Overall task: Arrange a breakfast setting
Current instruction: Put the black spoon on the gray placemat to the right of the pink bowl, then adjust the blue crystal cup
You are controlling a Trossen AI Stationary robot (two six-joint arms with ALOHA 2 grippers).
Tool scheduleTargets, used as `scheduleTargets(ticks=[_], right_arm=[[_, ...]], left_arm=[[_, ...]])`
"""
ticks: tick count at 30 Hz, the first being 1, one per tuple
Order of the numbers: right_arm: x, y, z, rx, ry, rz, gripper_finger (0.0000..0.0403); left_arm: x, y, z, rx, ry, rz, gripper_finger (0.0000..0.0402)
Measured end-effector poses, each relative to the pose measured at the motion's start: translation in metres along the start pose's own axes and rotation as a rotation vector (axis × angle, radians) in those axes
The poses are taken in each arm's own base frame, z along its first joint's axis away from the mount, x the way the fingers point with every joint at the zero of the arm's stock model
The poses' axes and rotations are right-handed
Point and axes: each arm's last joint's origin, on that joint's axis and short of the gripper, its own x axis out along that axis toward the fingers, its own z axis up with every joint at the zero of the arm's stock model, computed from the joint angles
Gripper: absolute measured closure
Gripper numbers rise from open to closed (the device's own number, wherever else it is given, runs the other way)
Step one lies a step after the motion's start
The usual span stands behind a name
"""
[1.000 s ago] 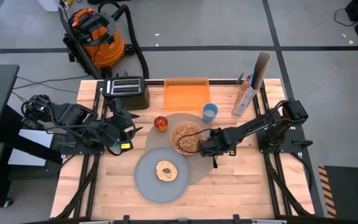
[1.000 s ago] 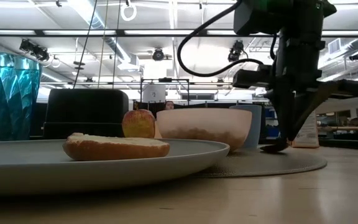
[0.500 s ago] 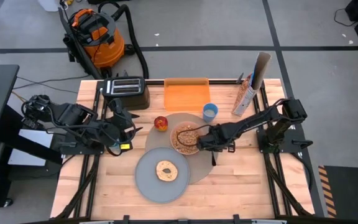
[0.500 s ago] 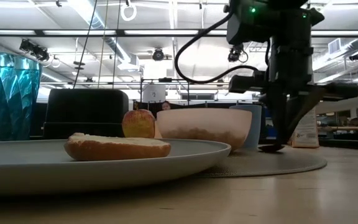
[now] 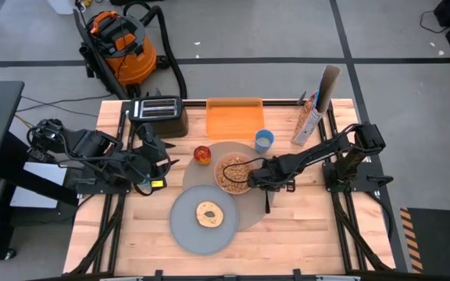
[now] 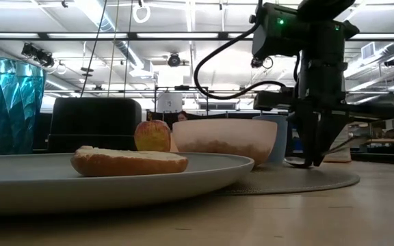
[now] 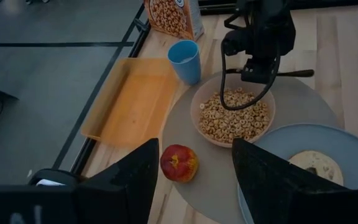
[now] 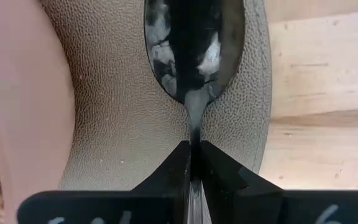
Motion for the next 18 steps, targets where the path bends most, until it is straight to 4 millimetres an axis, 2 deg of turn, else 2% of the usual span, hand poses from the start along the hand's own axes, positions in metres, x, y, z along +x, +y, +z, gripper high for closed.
scheduleTargets(ticks=[9,14,18], right_arm=[[0.0,0.001,0.004,-0.034,-0.023,0.005,0.0301],[-0.001,0.001,0.005,-0.048,-0.031,0.01,0.0287],[-0.019,0.003,0.004,-0.082,-0.035,0.002,0.0287]], left_arm=[[0.0,0.0,0.0,-0.011,0.0,0.0,0.0191],[0.0,0.0,0.0,-0.031,-0.001,0.0,0.0191],[0.0,0.0,0.0,-0.034,-0.001,0.0,0.0191]])
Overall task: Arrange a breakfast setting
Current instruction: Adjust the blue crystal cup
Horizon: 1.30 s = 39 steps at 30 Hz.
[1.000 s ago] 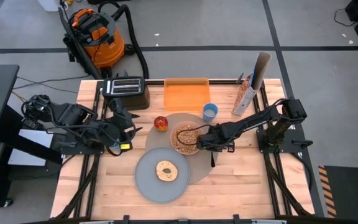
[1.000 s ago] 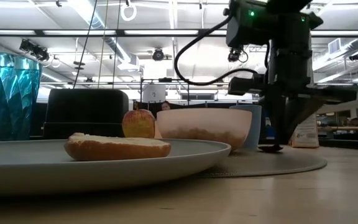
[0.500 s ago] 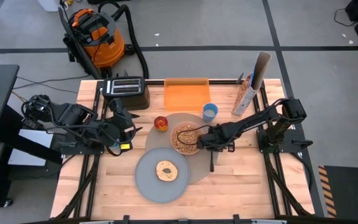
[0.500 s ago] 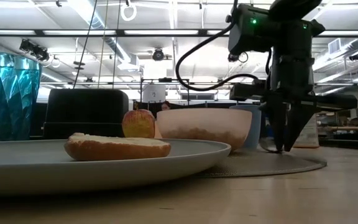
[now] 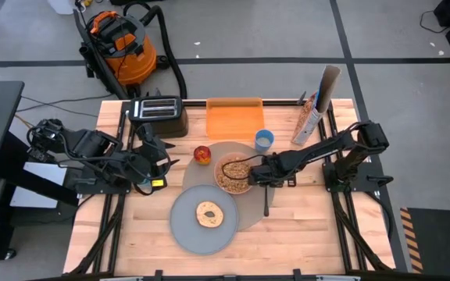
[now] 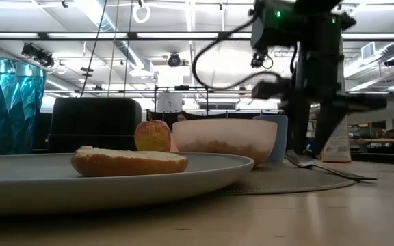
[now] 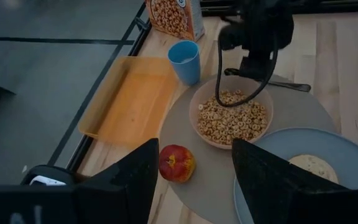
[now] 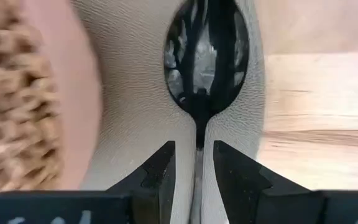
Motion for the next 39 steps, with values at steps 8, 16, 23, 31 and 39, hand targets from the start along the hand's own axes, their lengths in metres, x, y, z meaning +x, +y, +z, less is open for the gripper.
scheduleTargets(ticks=[8,16,23,31,39], right_arm=[[-0.076,0.009,-0.003,-0.391,-0.115,0.179,0.0288],[-0.141,0.005,-0.01,-1.011,-0.13,0.571,0.0299],[-0.164,0.001,-0.008,-1.403,-0.379,0.689,0.032],[-0.14,0.016,-0.001,-1.539,-0.526,0.954,0.0394],[-0.135,0.003,0.002,-1.507,-0.608,1.159,0.0392]], left_arm=[[0.0,0.0,0.001,-0.007,-0.004,-0.008,0.0191],[0.0,-0.002,0.003,-0.022,-0.026,-0.018,0.0191],[-0.001,-0.004,0.007,-0.102,-0.053,-0.042,0.0191],[0.022,-0.028,0.003,-0.073,-0.218,-0.108,0.0191],[0.039,-0.033,-0.029,-0.085,-0.252,-0.203,0.0191]])
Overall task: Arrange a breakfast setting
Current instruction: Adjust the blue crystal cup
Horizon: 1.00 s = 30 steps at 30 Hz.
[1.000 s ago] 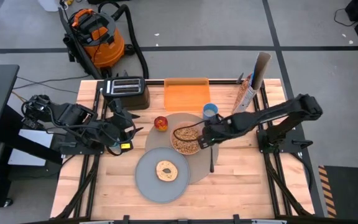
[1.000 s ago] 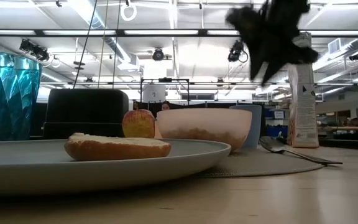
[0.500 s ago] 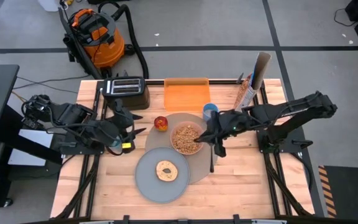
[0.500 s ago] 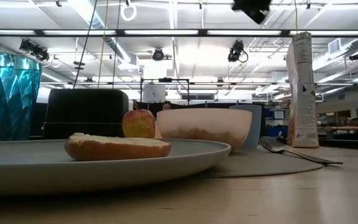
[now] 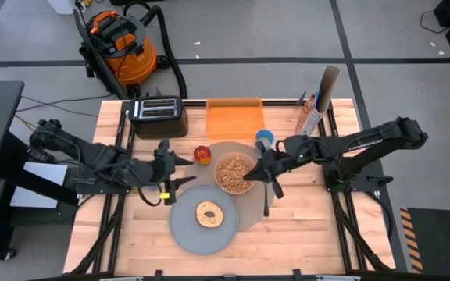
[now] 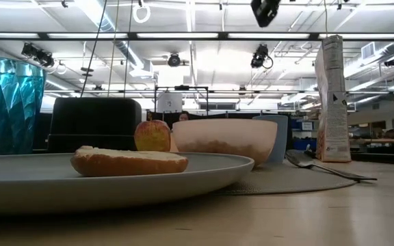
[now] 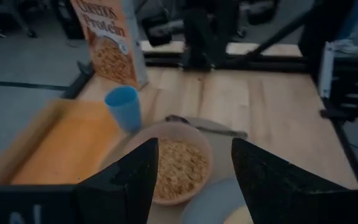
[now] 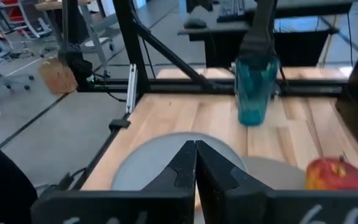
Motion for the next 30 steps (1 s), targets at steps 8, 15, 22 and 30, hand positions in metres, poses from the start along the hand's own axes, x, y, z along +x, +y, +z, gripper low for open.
scheduleTargets(ticks=[8,15,22,30], right_arm=[[-0.011,-0.001,-0.024,0.035,0.051,-0.016,0.0388],[-0.013,-0.005,-0.041,0.042,0.154,-0.134,0.0394],[-0.015,-0.003,-0.036,0.04,0.11,-0.102,0.0389],[-0.014,-0.004,-0.039,0.068,0.137,-0.109,0.0391]], left_arm=[[-0.024,0.016,-0.029,-0.037,0.002,-0.195,0.0191],[-0.026,0.022,-0.063,-0.024,-0.096,-0.236,0.0191],[-0.025,0.023,-0.083,-0.084,-0.086,-0.351,0.0191],[-0.03,0.025,-0.106,-0.263,0.229,-0.471,0.0191]])
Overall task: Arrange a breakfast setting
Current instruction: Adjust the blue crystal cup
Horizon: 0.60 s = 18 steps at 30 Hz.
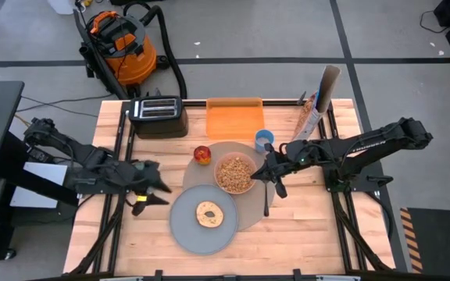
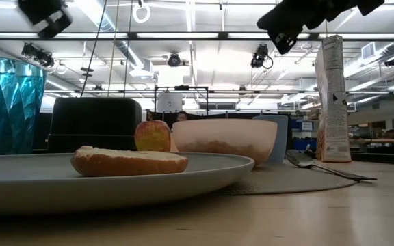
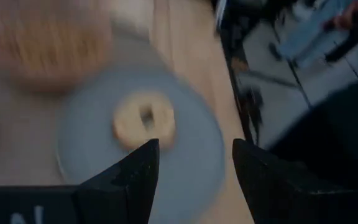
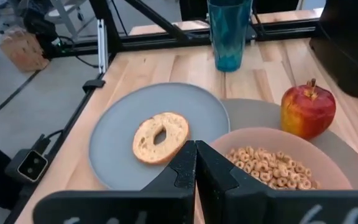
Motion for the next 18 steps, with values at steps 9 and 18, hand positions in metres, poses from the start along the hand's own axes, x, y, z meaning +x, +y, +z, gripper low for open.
scheduleTargets(ticks=[9,18], right_arm=[[0.002,-0.001,0.0,0.029,-0.005,-0.038,0.0391],[0.002,-0.003,0.002,0.055,-0.035,-0.084,0.0391]], left_arm=[[0.0,-0.004,-0.022,-0.257,0.29,-0.073,0.0191],[-0.005,0.002,-0.037,-0.322,0.429,0.05,0.0191]])
